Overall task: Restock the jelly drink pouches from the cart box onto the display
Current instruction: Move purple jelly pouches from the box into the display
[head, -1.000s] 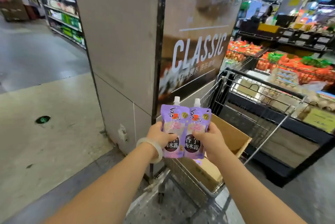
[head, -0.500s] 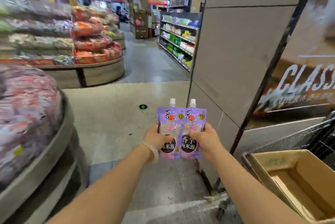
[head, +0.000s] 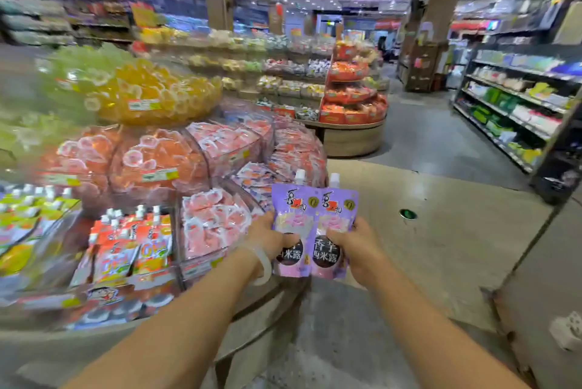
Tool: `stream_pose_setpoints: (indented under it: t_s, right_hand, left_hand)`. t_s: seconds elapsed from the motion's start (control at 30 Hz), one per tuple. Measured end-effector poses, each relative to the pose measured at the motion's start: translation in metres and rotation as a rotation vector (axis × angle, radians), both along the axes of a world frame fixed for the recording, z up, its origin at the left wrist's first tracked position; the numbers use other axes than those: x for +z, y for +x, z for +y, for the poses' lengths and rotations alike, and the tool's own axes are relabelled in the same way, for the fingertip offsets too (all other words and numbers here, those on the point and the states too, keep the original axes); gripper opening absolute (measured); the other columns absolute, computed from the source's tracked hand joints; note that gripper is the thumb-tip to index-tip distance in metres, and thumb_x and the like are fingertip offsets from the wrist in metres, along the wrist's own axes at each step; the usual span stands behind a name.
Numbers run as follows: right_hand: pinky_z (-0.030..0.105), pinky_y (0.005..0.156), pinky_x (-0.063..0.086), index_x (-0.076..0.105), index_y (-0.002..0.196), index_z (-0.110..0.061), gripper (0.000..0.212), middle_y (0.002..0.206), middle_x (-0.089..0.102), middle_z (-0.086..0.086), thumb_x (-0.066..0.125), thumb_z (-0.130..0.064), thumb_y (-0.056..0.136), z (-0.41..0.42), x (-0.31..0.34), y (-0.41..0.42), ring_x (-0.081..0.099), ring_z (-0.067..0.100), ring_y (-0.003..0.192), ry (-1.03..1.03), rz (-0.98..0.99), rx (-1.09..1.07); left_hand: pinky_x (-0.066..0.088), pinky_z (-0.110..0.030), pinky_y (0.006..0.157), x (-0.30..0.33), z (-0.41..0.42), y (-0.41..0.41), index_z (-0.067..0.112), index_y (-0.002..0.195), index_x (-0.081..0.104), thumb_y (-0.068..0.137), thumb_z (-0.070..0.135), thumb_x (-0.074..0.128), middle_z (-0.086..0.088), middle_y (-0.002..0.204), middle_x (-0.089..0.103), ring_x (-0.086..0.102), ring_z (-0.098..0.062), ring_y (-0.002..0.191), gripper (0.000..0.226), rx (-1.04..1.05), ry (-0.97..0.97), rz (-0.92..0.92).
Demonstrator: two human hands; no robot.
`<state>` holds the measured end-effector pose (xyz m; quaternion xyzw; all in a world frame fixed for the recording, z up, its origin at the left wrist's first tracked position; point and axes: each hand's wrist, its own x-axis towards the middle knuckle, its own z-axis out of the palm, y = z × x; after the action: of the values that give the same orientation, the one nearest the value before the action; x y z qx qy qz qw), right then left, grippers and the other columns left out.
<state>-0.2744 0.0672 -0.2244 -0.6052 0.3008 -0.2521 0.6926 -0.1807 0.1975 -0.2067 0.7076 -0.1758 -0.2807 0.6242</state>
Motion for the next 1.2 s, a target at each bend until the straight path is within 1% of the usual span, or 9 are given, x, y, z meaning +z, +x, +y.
stream_pose_setpoints:
  t_s: [0.1, 0.2, 0.27, 0.43, 0.6, 0.77, 0.9, 1.1, 1.2]
  right_hand:
    - [0.046, 0.086, 0.055, 0.060, 0.106, -0.006, 0.032, 0.102, 0.070, 0.014, 0.060, 0.012, 0.079, 0.044, 0.006, 0.061, 0.068, 0.029, 0.091, -0.015, 0.022, 0.137]
    - [0.050, 0.089, 0.053, 0.060, 0.102, -0.008, 0.030, 0.100, 0.070, 0.014, 0.057, 0.013, 0.081, 0.094, 0.009, 0.119, 0.067, 0.033, 0.095, -0.043, 0.024, 0.293]
    - [0.048, 0.086, 0.054, 0.059, 0.102, -0.008, 0.032, 0.099, 0.069, 0.015, 0.054, 0.016, 0.082, 0.129, 0.007, 0.156, 0.067, 0.032, 0.090, -0.040, 0.004, 0.407]
    - [0.045, 0.085, 0.053, 0.060, 0.090, -0.015, 0.031, 0.097, 0.069, 0.013, 0.058, 0.014, 0.080, 0.211, -0.007, 0.249, 0.064, 0.024, 0.085, -0.048, 0.036, 0.595]
    - [0.045, 0.088, 0.053, 0.059, 0.106, -0.007, 0.032, 0.106, 0.068, 0.016, 0.060, 0.013, 0.080, 0.284, -0.009, 0.337, 0.063, 0.027, 0.092, -0.042, 0.063, 0.748]
    - [0.032, 0.071, 0.051, 0.059, 0.099, -0.008, 0.029, 0.087, 0.065, 0.007, 0.057, 0.015, 0.081, 0.359, -0.007, 0.404, 0.060, 0.020, 0.075, -0.032, 0.045, 0.888]
    - [0.036, 0.076, 0.052, 0.058, 0.089, -0.014, 0.029, 0.091, 0.066, 0.010, 0.057, 0.014, 0.081, 0.422, -0.011, 0.437, 0.061, 0.023, 0.081, -0.052, 0.070, 1.006]
    - [0.033, 0.072, 0.052, 0.058, 0.087, -0.018, 0.032, 0.090, 0.067, 0.007, 0.057, 0.013, 0.081, 0.510, -0.022, 0.486, 0.063, 0.022, 0.079, -0.064, 0.071, 1.072]
    - [0.040, 0.082, 0.052, 0.057, 0.088, -0.017, 0.030, 0.093, 0.066, 0.009, 0.058, 0.012, 0.081, 0.551, -0.031, 0.517, 0.062, 0.023, 0.085, -0.045, 0.084, 1.022]
  left_hand:
    - [0.055, -0.028, 0.062, 0.004, 0.059, 0.040, 0.009, 0.105, 0.057, 0.083, -0.010, 0.062, -0.008, 0.088, 0.064, 0.060, -0.021, 0.074, 0.030, 0.117, -0.006, -0.014]
    - [0.052, -0.021, 0.060, 0.004, 0.116, 0.080, 0.010, 0.112, 0.059, 0.083, -0.007, 0.064, 0.000, 0.085, 0.065, 0.061, -0.017, 0.075, 0.034, 0.248, -0.025, -0.026]
    - [0.051, -0.016, 0.050, -0.001, 0.155, 0.106, 0.012, 0.101, 0.060, 0.083, -0.008, 0.063, 0.000, 0.080, 0.064, 0.059, -0.012, 0.067, 0.027, 0.351, -0.022, -0.017]
    - [0.050, -0.026, 0.057, -0.011, 0.239, 0.169, 0.018, 0.083, 0.060, 0.081, -0.012, 0.063, -0.008, 0.083, 0.065, 0.059, -0.017, 0.065, 0.030, 0.597, -0.041, 0.024]
    - [0.053, -0.039, 0.069, -0.010, 0.312, 0.231, 0.015, 0.087, 0.061, 0.079, -0.008, 0.067, -0.013, 0.090, 0.067, 0.062, -0.026, 0.083, 0.025, 0.785, 0.015, 0.027]
    - [0.051, -0.030, 0.041, -0.008, 0.382, 0.270, 0.019, 0.087, 0.059, 0.082, -0.003, 0.066, -0.012, 0.088, 0.066, 0.062, -0.026, 0.070, 0.023, 0.942, 0.020, 0.036]
    - [0.054, -0.045, 0.046, -0.012, 0.438, 0.284, 0.017, 0.097, 0.058, 0.083, 0.000, 0.066, -0.009, 0.090, 0.065, 0.063, -0.033, 0.076, 0.023, 1.024, 0.011, 0.104]
    - [0.043, -0.023, 0.041, -0.021, 0.525, 0.329, 0.013, 0.104, 0.058, 0.083, -0.003, 0.064, -0.010, 0.093, 0.063, 0.060, -0.025, 0.077, 0.027, 1.081, 0.066, 0.056]
    - [0.048, -0.030, 0.067, -0.027, 0.567, 0.362, 0.012, 0.104, 0.059, 0.083, -0.005, 0.064, -0.012, 0.097, 0.064, 0.059, -0.023, 0.084, 0.028, 1.037, 0.067, 0.055]
